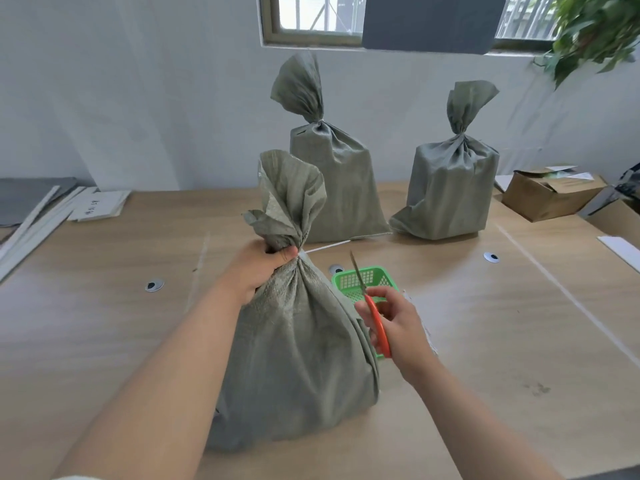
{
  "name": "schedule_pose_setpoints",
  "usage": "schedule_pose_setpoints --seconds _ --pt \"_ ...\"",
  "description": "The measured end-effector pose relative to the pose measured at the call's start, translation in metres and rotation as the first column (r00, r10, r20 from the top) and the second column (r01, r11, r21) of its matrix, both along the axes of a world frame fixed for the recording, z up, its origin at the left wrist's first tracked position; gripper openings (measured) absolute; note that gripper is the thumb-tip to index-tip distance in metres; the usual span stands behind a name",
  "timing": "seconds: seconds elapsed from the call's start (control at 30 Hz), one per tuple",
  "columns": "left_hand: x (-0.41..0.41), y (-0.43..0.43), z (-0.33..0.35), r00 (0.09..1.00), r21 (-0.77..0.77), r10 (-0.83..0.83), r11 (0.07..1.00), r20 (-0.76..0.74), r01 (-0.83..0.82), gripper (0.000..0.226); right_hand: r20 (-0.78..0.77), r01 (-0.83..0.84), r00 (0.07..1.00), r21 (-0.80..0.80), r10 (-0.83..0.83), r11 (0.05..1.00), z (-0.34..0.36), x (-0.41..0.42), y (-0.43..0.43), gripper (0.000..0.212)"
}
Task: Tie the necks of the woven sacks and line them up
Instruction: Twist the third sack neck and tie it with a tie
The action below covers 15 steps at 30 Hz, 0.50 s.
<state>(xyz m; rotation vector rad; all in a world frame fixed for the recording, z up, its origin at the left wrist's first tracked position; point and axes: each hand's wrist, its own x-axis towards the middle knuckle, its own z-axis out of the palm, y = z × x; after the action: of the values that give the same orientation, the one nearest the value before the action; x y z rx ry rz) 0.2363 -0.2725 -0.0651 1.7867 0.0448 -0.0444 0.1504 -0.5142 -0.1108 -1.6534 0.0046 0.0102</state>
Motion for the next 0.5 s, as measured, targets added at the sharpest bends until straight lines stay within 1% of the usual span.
schedule_pose_setpoints --seconds 0.07,0.17,0.23,0.3,0.4,0.5 --pt "-0.003 -0.002 -0.001 1.000 -0.016 0.003 1.000 -0.007 -0.003 0.018 -0.054 -0.064 0.996 0.057 0.067 0.996 0.011 -0.002 0.015 0.024" --pt "-0.005 -0.005 -0.002 1.000 -0.073 -0.010 0.997 -0.006 0.009 0.025 -0.128 -0.153 0.978 0.097 0.165 0.983 0.021 -0.006 0.034 0.033" --pt "-0.007 -0.007 -0.001 1.000 -0.073 -0.012 0.997 0.008 0.013 0.028 -0.161 -0.188 0.965 0.125 0.207 0.974 0.025 -0.008 0.044 0.039" --pt "-0.007 -0.009 -0.001 1.000 -0.078 -0.016 0.997 0.009 0.017 0.024 -0.182 -0.190 0.959 0.161 0.218 0.969 0.028 -0.008 0.052 0.043" --pt "-0.006 -0.012 -0.001 0.999 -0.069 -0.034 0.997 0.008 0.034 0.016 -0.183 -0.165 0.964 0.148 0.191 0.975 0.031 -0.005 0.058 0.044" --pt "-0.004 -0.016 -0.002 0.999 -0.062 -0.053 0.997 0.012 0.054 0.021 -0.172 -0.135 0.972 0.144 0.159 0.980 0.033 -0.002 0.060 0.043"
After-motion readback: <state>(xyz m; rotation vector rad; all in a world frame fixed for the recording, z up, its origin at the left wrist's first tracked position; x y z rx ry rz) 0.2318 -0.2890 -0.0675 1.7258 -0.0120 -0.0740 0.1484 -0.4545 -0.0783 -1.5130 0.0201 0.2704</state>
